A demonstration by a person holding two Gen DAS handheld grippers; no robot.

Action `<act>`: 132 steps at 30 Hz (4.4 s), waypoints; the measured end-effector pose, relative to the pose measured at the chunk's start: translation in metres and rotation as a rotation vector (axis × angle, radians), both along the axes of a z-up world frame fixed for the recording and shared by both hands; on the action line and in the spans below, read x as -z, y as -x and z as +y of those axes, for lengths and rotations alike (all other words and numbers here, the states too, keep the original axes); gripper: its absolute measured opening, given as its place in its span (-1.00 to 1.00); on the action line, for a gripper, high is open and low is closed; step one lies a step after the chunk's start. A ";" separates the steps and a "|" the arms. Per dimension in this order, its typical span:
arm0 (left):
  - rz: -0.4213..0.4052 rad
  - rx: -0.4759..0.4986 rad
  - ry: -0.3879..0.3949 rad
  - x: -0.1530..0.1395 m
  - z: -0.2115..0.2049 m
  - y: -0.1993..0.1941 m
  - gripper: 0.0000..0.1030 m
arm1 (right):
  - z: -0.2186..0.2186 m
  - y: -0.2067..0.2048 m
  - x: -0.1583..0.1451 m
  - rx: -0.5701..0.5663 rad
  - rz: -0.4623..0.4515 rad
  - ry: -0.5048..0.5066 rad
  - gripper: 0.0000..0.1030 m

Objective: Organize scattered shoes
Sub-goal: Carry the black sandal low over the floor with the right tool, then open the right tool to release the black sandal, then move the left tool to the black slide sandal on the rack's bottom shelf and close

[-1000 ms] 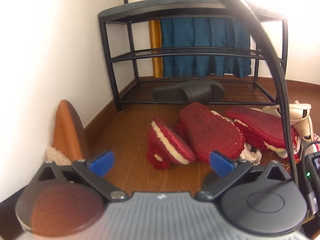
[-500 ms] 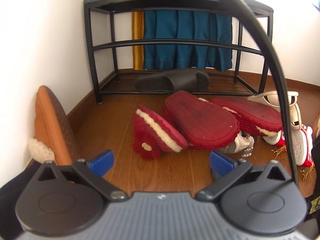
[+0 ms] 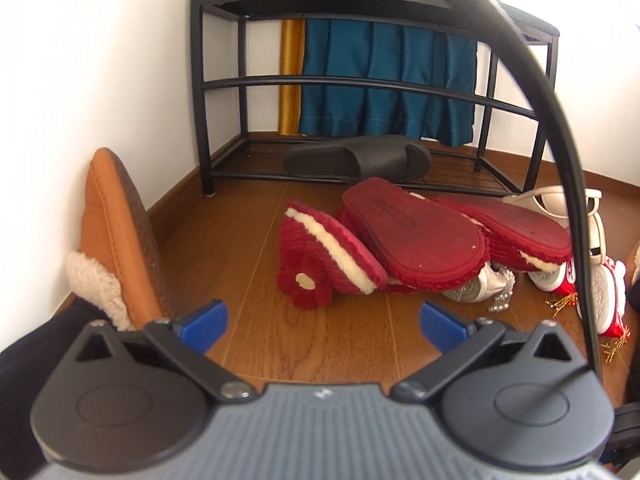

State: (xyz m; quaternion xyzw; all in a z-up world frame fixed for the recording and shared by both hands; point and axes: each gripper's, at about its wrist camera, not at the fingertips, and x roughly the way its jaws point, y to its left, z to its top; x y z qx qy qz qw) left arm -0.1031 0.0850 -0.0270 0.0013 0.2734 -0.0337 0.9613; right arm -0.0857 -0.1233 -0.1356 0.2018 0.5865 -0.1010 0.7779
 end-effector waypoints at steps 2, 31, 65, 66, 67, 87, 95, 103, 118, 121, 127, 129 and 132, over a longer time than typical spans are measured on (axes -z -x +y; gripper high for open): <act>-0.007 0.008 -0.004 0.001 -0.001 0.001 0.99 | 0.001 0.001 -0.001 -0.003 0.009 0.005 1.00; 0.013 -0.032 -0.069 -0.017 -0.026 -0.033 0.99 | -0.024 0.045 -0.091 -0.112 -0.550 0.067 1.00; 0.034 -0.041 -0.091 -0.061 -0.060 -0.168 0.99 | -0.069 0.062 -0.136 -0.133 -0.843 0.037 1.00; 0.031 -0.036 -0.093 -0.060 -0.061 -0.172 0.99 | -0.071 0.060 -0.137 -0.129 -0.844 0.031 1.00; 0.014 -0.025 -0.100 -0.061 -0.061 -0.182 0.99 | -0.074 0.059 -0.138 -0.123 -0.847 0.024 1.00; -0.055 0.133 -0.020 -0.003 -0.067 -0.309 0.73 | -0.105 0.016 -0.098 -0.056 -0.777 -0.054 1.00; -0.017 0.103 0.029 0.009 -0.062 -0.343 0.73 | -0.106 0.008 -0.086 -0.044 -0.755 -0.090 1.00; 0.005 0.081 0.008 0.022 -0.063 -0.364 0.73 | -0.108 0.000 -0.073 -0.032 -0.732 -0.125 1.00; 0.018 0.125 0.037 0.037 -0.075 -0.395 0.77 | -0.110 -0.013 -0.053 -0.016 -0.687 -0.179 1.00; 0.021 0.137 0.033 0.036 -0.079 -0.399 0.99 | -0.110 -0.013 -0.051 -0.015 -0.681 -0.183 1.00; 0.028 0.123 0.012 0.034 -0.090 -0.407 0.99 | -0.110 -0.012 -0.046 -0.011 -0.667 -0.197 1.00; 0.027 0.114 0.000 0.034 -0.095 -0.407 0.99 | -0.110 -0.012 -0.044 -0.009 -0.664 -0.202 1.00; 0.035 0.088 -0.008 0.033 -0.103 -0.408 0.99 | -0.110 -0.013 -0.043 -0.010 -0.664 -0.210 1.00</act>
